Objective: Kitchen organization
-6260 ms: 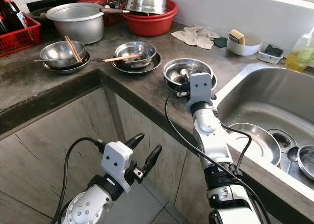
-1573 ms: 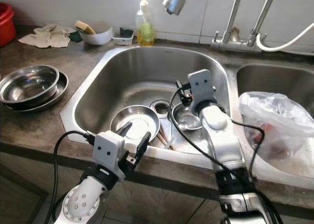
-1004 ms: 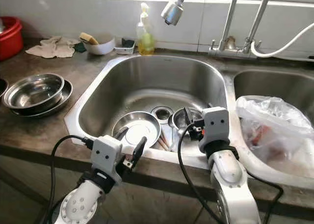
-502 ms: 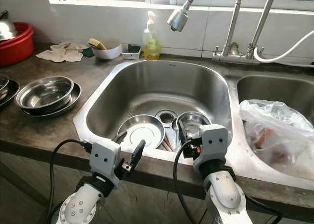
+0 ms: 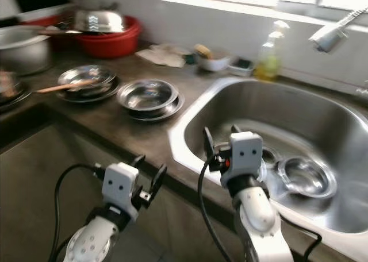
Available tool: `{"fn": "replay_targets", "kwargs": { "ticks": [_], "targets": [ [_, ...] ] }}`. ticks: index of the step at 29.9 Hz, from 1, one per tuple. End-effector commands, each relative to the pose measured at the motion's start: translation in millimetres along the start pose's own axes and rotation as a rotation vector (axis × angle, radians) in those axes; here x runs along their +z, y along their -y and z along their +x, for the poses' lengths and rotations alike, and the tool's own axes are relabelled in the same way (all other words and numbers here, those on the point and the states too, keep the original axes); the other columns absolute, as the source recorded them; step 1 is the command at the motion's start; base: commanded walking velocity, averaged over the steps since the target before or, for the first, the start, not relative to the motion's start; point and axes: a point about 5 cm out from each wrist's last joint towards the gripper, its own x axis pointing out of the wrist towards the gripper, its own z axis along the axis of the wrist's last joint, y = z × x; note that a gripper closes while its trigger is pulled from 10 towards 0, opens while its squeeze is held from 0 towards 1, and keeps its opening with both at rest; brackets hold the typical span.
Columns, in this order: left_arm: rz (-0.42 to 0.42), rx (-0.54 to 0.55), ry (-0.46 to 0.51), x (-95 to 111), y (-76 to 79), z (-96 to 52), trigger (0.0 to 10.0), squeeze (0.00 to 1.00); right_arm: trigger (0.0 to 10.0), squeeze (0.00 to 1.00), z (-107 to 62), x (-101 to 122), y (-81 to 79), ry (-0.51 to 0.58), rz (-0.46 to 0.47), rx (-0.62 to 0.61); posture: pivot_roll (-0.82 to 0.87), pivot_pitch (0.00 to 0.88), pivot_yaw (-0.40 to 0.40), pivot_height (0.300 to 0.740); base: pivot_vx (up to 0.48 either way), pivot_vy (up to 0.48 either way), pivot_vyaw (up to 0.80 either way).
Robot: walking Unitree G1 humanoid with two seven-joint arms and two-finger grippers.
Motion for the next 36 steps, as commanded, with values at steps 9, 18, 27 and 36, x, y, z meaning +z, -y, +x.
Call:
{"fn": "replay_targets", "kwargs": {
  "ticks": [9,18,27,36],
  "targets": [
    [0.026,-0.006,-0.01,-1,2.2,0.5,10.0,0.0,10.0,0.0,6.7,3,2.7,0.004,0.031,-0.022,0.14,0.077,-0.023,0.74,0.0,0.06,0.62],
    [0.0,0.006,-0.014,-2,0.9,0.2,10.0,0.0,10.0,0.0,12.1,1,5.3,-0.005,0.025,-0.025,0.15,0.079,-0.025,0.74,0.0,0.116,0.0],
    [0.007,0.007,-0.021,-2,1.8,0.1,10.0,0.0,10.0,0.0,17.3,-1,3.8,-0.016,0.021,-0.017,0.15,0.079,-0.029,0.74,0.0,0.0,0.0],
    [0.01,0.033,-0.017,-2,0.4,1.3,10.0,0.0,10.0,0.0,27.3,3,1.1,0.009,-0.021,0.04,0.15,0.071,-0.037,0.74,0.0,0.0,0.07]
  ]
}}
